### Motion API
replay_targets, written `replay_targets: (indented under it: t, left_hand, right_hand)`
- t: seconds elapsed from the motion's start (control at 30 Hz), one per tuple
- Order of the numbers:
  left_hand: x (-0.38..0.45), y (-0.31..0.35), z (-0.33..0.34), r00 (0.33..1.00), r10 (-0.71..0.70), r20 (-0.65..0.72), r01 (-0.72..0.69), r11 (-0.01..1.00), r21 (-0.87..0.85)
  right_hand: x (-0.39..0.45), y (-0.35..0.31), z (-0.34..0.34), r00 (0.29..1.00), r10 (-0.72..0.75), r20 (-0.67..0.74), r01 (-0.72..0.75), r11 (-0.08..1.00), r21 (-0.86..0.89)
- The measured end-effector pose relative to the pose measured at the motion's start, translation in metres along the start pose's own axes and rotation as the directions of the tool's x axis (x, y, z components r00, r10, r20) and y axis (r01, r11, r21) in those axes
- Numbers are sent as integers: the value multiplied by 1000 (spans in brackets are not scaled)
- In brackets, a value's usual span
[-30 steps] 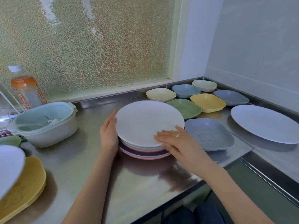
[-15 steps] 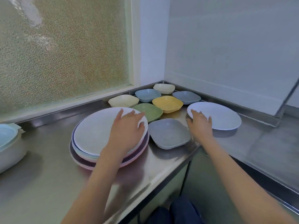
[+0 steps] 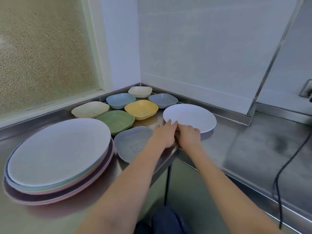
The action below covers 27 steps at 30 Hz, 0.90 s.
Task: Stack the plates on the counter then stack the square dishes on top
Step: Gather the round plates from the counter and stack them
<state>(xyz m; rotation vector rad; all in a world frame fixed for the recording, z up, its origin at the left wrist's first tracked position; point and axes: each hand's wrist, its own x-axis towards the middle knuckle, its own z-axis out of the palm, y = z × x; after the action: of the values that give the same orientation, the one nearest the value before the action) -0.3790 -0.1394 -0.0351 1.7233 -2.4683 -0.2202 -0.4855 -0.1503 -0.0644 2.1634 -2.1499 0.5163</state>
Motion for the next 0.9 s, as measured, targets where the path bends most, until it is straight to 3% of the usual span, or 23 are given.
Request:
replay_targets:
  t: [0.1, 0.2, 0.4, 0.5, 0.67, 0.8, 0.9]
  left_hand:
    - [5, 2, 4, 998, -7, -55, 3, 998, -67]
    - [8, 1, 3, 990, -33, -139, -1, 971, -241]
    - [-12, -21, -39, 901, -287, -325, -16, 728, -685]
    - [-45, -58, -78, 804, -479, -353, 9, 603, -798]
    - [-155, -126, -109, 560, -740, -372, 205, 559, -804]
    - [-239, -152, -103, 421, -812, -405, 331, 553, -765]
    - [-269, -169, -82, 393, -844, -365, 394, 513, -762]
  right_hand:
    - [0, 6, 2, 995, -45, -84, 44, 999, -12]
    - [-3, 14, -1, 973, -42, -226, 60, 996, 72]
    - [-12, -4, -17, 842, -119, -527, 304, 911, 279]
    - [-28, -46, -28, 757, -237, -609, 527, 772, 354]
    - [-70, -131, -35, 592, -400, -699, 790, 458, 407]
    - [-98, -186, -22, 598, -549, -585, 794, 304, 526]
    - [-113, -207, -11, 573, -649, -501, 788, 269, 554]
